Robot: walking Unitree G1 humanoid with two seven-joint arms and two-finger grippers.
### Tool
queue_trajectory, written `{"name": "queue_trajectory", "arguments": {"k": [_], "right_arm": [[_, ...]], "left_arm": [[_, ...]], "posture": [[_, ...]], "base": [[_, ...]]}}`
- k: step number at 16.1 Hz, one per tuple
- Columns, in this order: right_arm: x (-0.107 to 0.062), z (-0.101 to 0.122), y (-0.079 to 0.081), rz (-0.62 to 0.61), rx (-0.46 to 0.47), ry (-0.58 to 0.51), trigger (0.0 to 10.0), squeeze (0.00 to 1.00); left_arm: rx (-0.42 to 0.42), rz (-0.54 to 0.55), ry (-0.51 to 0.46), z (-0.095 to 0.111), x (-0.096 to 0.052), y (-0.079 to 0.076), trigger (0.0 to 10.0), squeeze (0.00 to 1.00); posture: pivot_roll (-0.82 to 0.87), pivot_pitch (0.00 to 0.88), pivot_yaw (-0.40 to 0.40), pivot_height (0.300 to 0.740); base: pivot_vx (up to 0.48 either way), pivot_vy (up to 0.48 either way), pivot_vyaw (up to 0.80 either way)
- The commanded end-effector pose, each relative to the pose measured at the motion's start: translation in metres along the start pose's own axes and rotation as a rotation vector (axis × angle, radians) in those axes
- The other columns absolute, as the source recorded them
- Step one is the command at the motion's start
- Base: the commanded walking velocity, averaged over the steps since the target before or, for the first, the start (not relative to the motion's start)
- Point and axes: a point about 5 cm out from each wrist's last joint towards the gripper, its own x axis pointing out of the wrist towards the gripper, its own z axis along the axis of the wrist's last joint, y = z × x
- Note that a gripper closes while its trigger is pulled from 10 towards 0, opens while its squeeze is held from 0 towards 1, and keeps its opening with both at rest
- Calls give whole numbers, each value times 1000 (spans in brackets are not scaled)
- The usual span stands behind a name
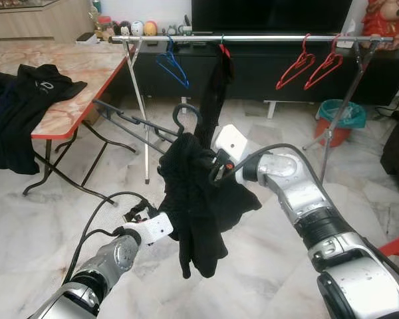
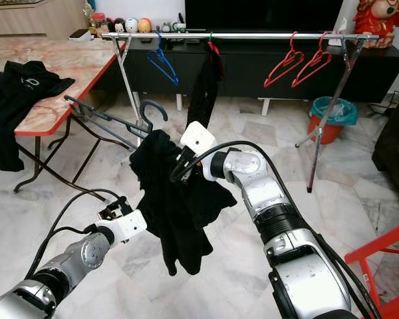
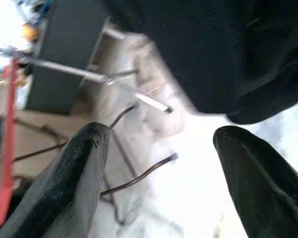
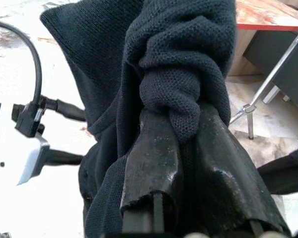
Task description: Hang hanger
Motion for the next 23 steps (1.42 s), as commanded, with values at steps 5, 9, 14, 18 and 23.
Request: {"name": "queue_trajectory", "arguments": {"k": [5,9,14,18,23], "right_arm": [[2,17,0,12,-46,-47,0,0],[2,17,0,13,-44,-46,0,0],[2,15,0,15,-42,-43,0,0],[2,15,1,18,-41,-43,0,0],[3,15,2,20,-41,-44,0,0]], "left_arm": [[-102,-1,28,-4,-1,-1,10000,0],[-212,-48,2,-2,-2,-7,10000,0],[-298,-90,-28,-2,-7,-16,10000,0],[-343,-64,-1,-7,-9,-17,10000,0],[-295,-7,38,-15,-10,-14,10000,0]], "posture": [[-47,0,27,719],[-47,0,27,719],[-47,0,27,719],[-47,0,28,719],[-47,0,28,719]], "base": [[0,0,0],[0,0,0],[0,0,0],[0,0,0],[0,0,0]]}}
